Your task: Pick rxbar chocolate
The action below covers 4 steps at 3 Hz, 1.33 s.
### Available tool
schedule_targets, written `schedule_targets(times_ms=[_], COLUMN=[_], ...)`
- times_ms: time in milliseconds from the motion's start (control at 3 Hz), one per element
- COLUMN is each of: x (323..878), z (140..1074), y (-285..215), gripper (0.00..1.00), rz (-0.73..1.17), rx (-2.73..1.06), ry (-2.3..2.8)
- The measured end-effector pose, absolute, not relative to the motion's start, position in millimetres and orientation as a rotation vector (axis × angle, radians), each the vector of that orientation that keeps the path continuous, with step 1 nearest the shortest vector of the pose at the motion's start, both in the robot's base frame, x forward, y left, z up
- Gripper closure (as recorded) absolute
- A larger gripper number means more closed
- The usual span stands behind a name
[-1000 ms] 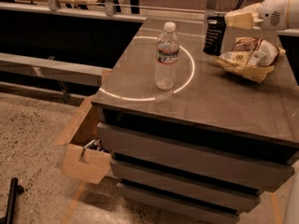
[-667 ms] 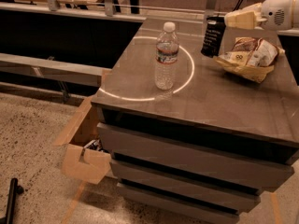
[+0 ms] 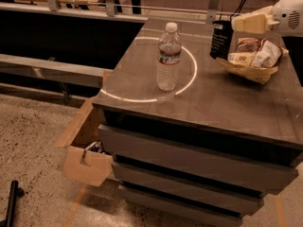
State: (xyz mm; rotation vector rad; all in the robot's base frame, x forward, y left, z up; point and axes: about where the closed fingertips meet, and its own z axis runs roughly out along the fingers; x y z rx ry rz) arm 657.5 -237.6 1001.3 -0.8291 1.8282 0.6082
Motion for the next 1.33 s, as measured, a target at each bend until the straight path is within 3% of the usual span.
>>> schedule_targets(times_ms=[333, 1333], x=[654.2, 657.5], z=[992.7, 989.4], y=[-232.0, -223.8], gripper=[0.84, 0.15], rz=[0.623, 0.637], rx=[-0.831, -0.842], ry=[1.845, 1.843])
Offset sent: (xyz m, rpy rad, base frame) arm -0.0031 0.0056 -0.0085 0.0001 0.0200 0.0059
